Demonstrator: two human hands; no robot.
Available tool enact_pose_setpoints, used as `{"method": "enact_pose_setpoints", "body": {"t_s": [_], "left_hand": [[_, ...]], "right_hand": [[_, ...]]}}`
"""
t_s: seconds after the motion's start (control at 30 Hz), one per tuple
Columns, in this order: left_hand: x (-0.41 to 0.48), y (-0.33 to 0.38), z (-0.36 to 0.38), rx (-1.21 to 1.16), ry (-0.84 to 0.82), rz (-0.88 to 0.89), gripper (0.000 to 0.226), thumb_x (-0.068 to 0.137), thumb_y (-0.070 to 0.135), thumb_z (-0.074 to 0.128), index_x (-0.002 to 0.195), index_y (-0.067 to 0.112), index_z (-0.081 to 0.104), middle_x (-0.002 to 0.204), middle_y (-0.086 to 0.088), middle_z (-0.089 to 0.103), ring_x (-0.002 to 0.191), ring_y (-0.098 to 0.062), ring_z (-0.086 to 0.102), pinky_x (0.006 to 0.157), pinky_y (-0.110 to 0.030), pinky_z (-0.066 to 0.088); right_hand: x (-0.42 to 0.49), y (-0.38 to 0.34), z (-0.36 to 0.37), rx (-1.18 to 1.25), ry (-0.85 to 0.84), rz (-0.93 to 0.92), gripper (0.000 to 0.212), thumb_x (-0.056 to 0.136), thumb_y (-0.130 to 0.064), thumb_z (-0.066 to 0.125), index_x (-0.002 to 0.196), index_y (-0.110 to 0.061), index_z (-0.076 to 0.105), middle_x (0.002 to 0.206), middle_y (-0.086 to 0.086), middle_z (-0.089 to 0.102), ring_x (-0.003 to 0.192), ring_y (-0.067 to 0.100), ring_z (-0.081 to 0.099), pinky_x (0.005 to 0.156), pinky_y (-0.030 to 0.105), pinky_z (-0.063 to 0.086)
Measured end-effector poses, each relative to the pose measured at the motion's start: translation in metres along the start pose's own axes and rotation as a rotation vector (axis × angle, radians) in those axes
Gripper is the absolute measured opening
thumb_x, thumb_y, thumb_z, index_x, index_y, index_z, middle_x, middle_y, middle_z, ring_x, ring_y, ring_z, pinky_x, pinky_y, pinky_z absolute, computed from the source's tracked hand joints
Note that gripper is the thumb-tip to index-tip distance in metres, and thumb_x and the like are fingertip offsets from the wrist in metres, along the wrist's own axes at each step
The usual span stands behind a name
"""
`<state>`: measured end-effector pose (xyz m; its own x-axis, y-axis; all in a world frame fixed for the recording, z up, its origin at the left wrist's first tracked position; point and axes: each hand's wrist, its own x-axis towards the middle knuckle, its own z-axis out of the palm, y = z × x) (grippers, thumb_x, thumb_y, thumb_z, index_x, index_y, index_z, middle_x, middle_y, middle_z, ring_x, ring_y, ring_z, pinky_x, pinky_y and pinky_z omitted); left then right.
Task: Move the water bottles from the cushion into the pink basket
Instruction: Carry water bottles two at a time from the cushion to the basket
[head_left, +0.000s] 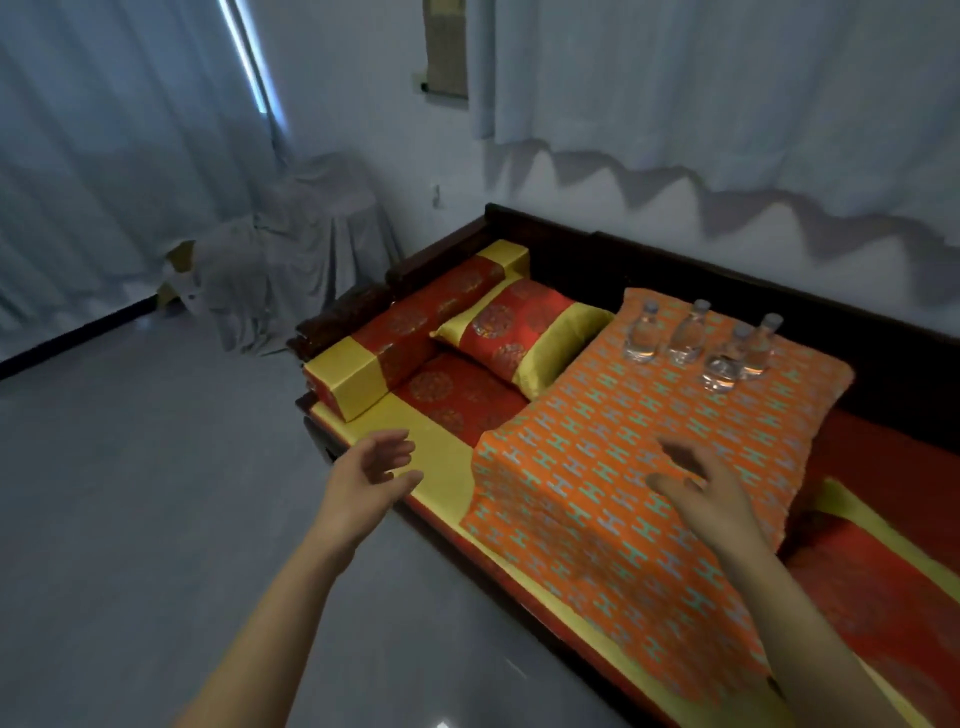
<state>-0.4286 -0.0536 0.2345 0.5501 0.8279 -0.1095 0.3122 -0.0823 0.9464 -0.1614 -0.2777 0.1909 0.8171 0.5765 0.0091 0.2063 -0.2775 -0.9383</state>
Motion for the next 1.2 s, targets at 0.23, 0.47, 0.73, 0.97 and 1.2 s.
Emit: {"method": "enact_pose_setpoints", "body": {"t_s": [0.23,0.47,0.73,0.97,1.2], "left_hand": [[0.105,0.007,0.048,-0.028,-0.198,0.071,0.044,0.078,0.003,0.075,0.118,0.015,0.06,0.109,0.001,0.069,0.101,-0.008,0.065,0.072,-0.013,0.053],[0.213,0.017,0.126,-0.043,-0.397,0.085,0.047,0.078,-0.002,0.073,0.121,0.009,0.059,0.111,-0.004,0.068,0.103,-0.012,0.065,0.077,-0.015,0.054],[0.337,0.007,0.202,-0.016,-0.55,0.054,0.047,0.076,-0.004,0.075,0.118,0.01,0.059,0.112,-0.013,0.067,0.104,-0.022,0.064,0.085,-0.028,0.051],[0.425,0.001,0.302,0.132,-0.658,0.039,0.086,0.063,0.028,0.088,0.137,0.019,0.045,0.131,0.002,0.051,0.123,-0.013,0.047,0.097,-0.031,0.041],[0.48,0.001,0.397,0.431,-0.74,0.182,0.148,0.035,0.086,0.069,0.15,0.036,-0.01,0.162,0.009,-0.011,0.149,-0.015,-0.008,0.119,-0.054,0.013]], "right_hand": [[0.034,0.007,-0.01,-0.006,0.155,0.097,0.044,0.079,0.0,0.071,0.116,-0.021,0.061,0.12,0.0,0.061,0.114,0.013,0.052,0.097,0.033,0.036],[0.1,0.04,-0.025,-0.051,0.312,0.169,0.043,0.08,0.001,0.071,0.119,-0.014,0.062,0.119,0.0,0.061,0.113,0.014,0.053,0.079,0.018,0.038],[0.199,0.085,-0.029,-0.152,0.371,0.335,0.05,0.075,-0.008,0.078,0.122,-0.014,0.061,0.123,0.003,0.06,0.118,0.02,0.054,0.082,0.025,0.037],[0.298,0.13,-0.047,-0.262,0.459,0.486,0.088,0.068,-0.031,0.085,0.142,-0.015,0.041,0.143,0.009,0.047,0.129,0.025,0.047,0.094,0.034,0.043],[0.36,0.175,-0.059,-0.335,0.488,0.482,0.117,0.059,-0.04,0.089,0.151,-0.016,0.021,0.153,0.008,0.036,0.139,0.026,0.036,0.11,0.043,0.036]]}}
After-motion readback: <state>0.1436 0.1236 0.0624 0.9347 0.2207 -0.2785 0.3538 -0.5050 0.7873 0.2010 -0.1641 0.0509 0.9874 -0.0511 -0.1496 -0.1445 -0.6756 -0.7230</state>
